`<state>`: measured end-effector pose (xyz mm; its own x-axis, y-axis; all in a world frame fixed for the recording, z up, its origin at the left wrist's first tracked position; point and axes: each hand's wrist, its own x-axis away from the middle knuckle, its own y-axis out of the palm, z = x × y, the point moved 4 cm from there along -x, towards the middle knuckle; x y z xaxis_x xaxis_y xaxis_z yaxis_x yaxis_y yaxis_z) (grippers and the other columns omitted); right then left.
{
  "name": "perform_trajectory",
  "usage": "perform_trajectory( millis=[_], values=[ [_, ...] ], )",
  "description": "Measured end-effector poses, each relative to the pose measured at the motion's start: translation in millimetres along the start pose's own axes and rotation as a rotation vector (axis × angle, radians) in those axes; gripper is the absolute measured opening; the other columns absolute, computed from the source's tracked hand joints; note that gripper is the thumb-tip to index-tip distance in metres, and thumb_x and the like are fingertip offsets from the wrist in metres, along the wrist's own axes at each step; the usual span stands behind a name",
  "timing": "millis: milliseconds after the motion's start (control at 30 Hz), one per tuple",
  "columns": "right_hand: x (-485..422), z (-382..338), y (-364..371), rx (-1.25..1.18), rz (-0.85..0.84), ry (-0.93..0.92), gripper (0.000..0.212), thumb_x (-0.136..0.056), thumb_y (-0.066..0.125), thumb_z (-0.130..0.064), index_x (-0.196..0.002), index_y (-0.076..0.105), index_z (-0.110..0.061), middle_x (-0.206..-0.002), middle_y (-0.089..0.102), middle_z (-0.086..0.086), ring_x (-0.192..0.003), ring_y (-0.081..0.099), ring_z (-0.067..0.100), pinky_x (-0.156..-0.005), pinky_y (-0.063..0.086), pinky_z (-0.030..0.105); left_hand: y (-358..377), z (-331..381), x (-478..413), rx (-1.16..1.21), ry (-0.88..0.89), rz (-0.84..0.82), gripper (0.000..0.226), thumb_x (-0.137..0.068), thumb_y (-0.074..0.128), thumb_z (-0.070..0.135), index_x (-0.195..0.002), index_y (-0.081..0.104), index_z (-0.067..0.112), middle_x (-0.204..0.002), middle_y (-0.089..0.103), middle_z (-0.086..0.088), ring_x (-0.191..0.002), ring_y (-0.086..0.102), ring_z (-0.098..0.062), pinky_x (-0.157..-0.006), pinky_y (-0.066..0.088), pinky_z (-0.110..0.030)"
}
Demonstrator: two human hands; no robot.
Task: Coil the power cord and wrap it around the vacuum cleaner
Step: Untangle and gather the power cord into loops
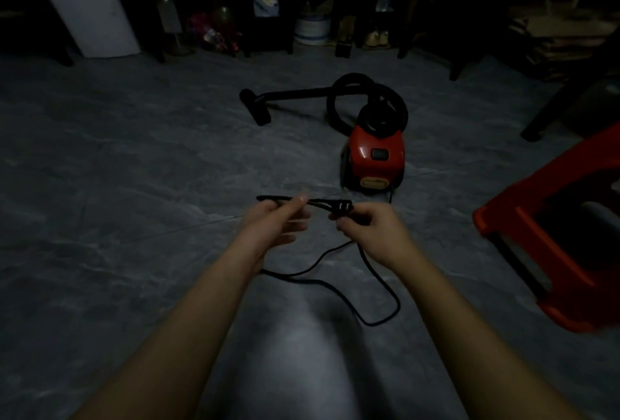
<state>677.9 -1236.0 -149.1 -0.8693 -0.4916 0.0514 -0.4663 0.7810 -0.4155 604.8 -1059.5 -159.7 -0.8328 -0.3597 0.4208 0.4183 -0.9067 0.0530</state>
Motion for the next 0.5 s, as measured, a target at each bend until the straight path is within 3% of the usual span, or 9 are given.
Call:
perform_trajectory(
  millis=[100, 167, 233, 300, 367, 433, 500],
  values=[
    [-1, 0, -7, 0.001, -0.002, -0.001, 0.023, -0.091, 0.068, -0.011, -0.088, 0.073, -0.033, -0.087, 0.073, -0.015, -0.078, 0.066, -0.009, -0.076, 0.051, 0.016, -10, 9, 8, -0.352, 0.133, 0.142, 0.047, -0.075, 0.073, 0.06, -0.078, 0.075, 0.014, -0.074, 0.076, 0.002, -0.07, 0.073, -0.014, -0.069, 0.055, -0.032],
    [-2, 0, -11, 0.004, 0.0, -0.009, 0.022, -0.091, 0.067, -0.01, -0.088, 0.073, -0.031, -0.086, 0.072, -0.015, -0.078, 0.066, -0.01, -0.073, 0.05, 0.013, -17, 19, 15, -0.692, 0.34, 0.281, 0.055, -0.072, 0.072, 0.066, -0.063, 0.068, 0.012, -0.058, 0.067, 0.0, -0.055, 0.064, -0.013, -0.055, 0.048, -0.03],
    [-3, -1, -15, 0.019, 0.008, -0.02, 0.02, -0.091, 0.068, -0.01, -0.088, 0.074, -0.028, -0.081, 0.07, -0.016, -0.074, 0.064, -0.012, -0.068, 0.047, 0.011, -19, 29, 22, -0.872, 0.573, 0.357, 0.046, -0.076, 0.073, 0.059, -0.062, 0.061, 0.017, -0.057, 0.06, 0.004, -0.053, 0.055, -0.007, -0.05, 0.039, -0.025],
    [-3, -3, -17, 0.047, 0.0, -0.031, 0.019, -0.09, 0.068, -0.01, -0.089, 0.074, -0.028, -0.076, 0.068, -0.017, -0.071, 0.063, -0.013, -0.065, 0.045, 0.009, -10, 40, 28, -0.92, 0.84, 0.308, 0.031, -0.077, 0.076, 0.047, -0.071, 0.059, 0.022, -0.07, 0.056, 0.012, -0.065, 0.052, -0.005, -0.058, 0.039, -0.022],
    [-3, -7, -14, 0.112, -0.055, -0.042, 0.017, -0.09, 0.068, -0.01, -0.091, 0.075, -0.025, -0.074, 0.067, -0.017, -0.07, 0.061, -0.015, -0.064, 0.044, 0.007, 7, 42, 28, -1.004, 1.01, 0.203, 0.03, -0.076, 0.074, 0.046, -0.09, 0.063, 0.023, -0.09, 0.058, 0.008, -0.085, 0.054, -0.011, -0.072, 0.044, -0.027],
    [-3, -13, -8, 0.179, -0.132, -0.066, 0.016, -0.09, 0.068, -0.01, -0.089, 0.075, -0.024, -0.073, 0.066, -0.018, -0.069, 0.06, -0.016, -0.063, 0.043, 0.004, 23, 34, 23, -1.062, 0.995, 0.073, 0.046, -0.079, 0.067, 0.049, -0.117, 0.062, 0.024, -0.115, 0.061, 0.005, -0.107, 0.055, -0.014, -0.089, 0.047, -0.034],
    [-2, -15, -3, 0.252, -0.182, -0.092, 0.022, -0.09, 0.068, -0.012, -0.079, 0.069, -0.031, -0.072, 0.064, -0.017, -0.069, 0.06, -0.013, -0.062, 0.043, 0.005, 33, 25, 17, -0.971, 0.882, -0.076, 0.053, -0.084, 0.069, 0.04, -0.134, 0.056, 0.027, -0.13, 0.06, 0.007, -0.119, 0.055, -0.01, -0.099, 0.048, -0.036]
  ],
)
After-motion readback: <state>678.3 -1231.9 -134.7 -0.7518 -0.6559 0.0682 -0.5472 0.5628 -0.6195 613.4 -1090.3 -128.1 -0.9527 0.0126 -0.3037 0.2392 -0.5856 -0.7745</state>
